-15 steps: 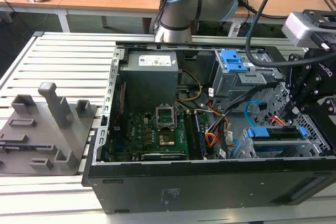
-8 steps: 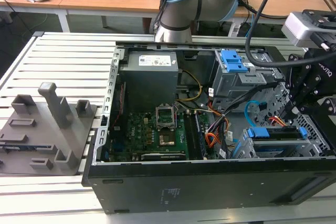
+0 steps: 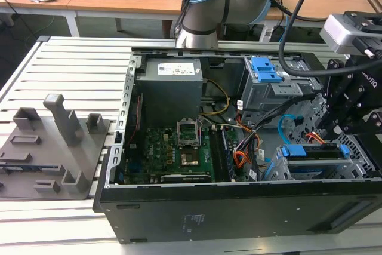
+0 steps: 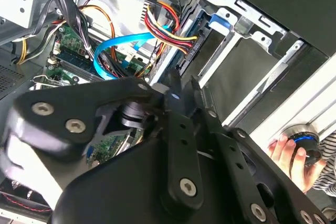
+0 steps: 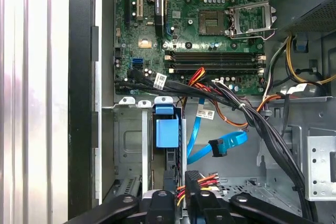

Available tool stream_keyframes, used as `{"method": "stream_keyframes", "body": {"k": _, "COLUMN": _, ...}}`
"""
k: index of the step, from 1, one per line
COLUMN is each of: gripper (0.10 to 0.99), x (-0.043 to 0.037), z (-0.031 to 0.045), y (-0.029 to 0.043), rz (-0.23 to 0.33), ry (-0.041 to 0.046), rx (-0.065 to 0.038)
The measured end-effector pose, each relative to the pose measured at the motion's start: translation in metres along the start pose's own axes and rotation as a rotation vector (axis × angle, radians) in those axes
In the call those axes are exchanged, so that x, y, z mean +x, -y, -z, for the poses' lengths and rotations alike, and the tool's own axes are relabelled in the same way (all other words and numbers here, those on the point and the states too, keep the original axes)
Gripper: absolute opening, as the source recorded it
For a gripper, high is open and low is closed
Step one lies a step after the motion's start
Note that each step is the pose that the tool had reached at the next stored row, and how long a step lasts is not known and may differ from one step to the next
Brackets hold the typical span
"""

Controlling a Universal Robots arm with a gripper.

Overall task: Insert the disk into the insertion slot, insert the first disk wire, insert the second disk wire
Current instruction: 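Insert the second disk wire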

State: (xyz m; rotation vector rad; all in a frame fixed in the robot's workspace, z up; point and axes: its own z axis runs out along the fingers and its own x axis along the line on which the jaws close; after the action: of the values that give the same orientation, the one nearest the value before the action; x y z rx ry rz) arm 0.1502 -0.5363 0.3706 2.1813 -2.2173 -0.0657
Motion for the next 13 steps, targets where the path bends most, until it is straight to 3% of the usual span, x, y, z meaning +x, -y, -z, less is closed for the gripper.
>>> {"method": "stream_keyframes", "body": {"k": 3, "gripper": 0.302, "x": -0.0022, "z": -0.0001, "y": -0.0002, "rz": 0.0, "ry": 0.0001, "rx": 0.0}}
{"method": "stream_keyframes", "body": {"k": 6, "gripper": 0.302, "x": -0.0116, "z": -0.0003, "y": -0.0003, "rz": 0.0, "ry": 0.0002, "rx": 0.0}}
{"method": "stream_keyframes", "body": {"k": 7, "gripper": 0.302, "x": -0.0196, "z": -0.0004, "y": -0.0004, "rz": 0.0, "ry": -0.0001, "rx": 0.0}}
{"method": "stream_keyframes", "body": {"k": 9, "gripper": 0.302, "x": -0.0258, "z": -0.0008, "y": -0.0012, "rz": 0.001, "ry": 0.0, "rx": 0.0}}
{"method": "stream_keyframes", "body": {"k": 12, "gripper": 0.302, "x": -0.0301, "z": -0.0021, "y": -0.0142, "rz": 0.003, "ry": -0.0001, "rx": 0.0}}
{"method": "stream_keyframes", "body": {"k": 13, "gripper": 0.302, "x": -0.0299, "z": -0.0029, "y": -0.0217, "rz": 0.003, "ry": 0.0, "rx": 0.0}}
